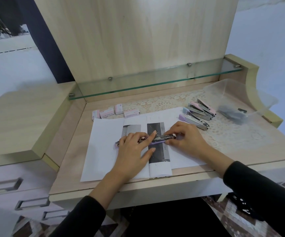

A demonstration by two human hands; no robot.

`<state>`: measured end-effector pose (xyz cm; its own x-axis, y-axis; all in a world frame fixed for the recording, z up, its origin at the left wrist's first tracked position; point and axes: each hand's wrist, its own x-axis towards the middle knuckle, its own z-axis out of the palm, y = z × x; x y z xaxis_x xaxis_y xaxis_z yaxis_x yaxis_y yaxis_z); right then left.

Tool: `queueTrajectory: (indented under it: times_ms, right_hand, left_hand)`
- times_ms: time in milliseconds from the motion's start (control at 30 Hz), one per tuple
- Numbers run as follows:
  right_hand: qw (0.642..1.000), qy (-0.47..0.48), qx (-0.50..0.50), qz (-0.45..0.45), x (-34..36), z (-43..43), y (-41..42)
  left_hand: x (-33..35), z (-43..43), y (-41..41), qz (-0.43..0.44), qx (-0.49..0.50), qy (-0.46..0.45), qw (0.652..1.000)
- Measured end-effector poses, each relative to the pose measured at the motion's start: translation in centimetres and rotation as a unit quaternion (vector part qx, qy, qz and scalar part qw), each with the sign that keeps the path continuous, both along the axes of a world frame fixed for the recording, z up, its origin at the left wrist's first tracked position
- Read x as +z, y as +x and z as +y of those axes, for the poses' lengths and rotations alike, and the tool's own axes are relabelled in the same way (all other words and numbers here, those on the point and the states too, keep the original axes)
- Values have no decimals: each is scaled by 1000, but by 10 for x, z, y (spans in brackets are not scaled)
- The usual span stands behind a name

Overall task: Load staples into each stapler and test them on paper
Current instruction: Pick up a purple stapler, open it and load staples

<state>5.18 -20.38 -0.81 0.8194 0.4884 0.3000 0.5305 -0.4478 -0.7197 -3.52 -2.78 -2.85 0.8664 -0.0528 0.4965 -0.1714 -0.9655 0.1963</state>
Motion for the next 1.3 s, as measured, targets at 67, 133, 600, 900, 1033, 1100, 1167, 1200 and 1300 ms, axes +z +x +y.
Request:
queueTrajectory:
  times_ms: [67, 133, 600, 900, 1033, 1100, 1167, 1200, 1300]
  right_hand:
    - [1000, -6, 7, -3, 0, 1, 0]
    - [1000, -17, 9, -11, 1, 2, 0]
    - [999, 5, 24, -20, -3, 1, 2]
    - [999, -29, 25, -37, -1, 1, 0]
    - [990, -60, 69, -105, -2, 2, 0]
    - [977, -76, 97, -177, -5, 4, -1]
    - [962, -94, 108, -232, -6, 4, 0]
    - [958, -101, 111, -246, -6, 4, 1]
    - [952, -108, 114, -262, -5, 3, 3]
  left_hand:
    - [4, -1, 0, 13, 12, -70, 997]
    - [8, -3, 1, 22, 25, -118, 992]
    - [29, -14, 15, 4, -11, -189, 982]
    - [28, 10, 0, 24, -5, -215, 976]
    - [16, 12, 1, 49, 14, -184, 982]
    - [14, 11, 0, 24, 22, -144, 989]
    - [13, 10, 0, 0, 11, -111, 994]
    - [12, 10, -1, -9, 8, -99, 995]
    - [11, 10, -1, -23, 7, -77, 997]
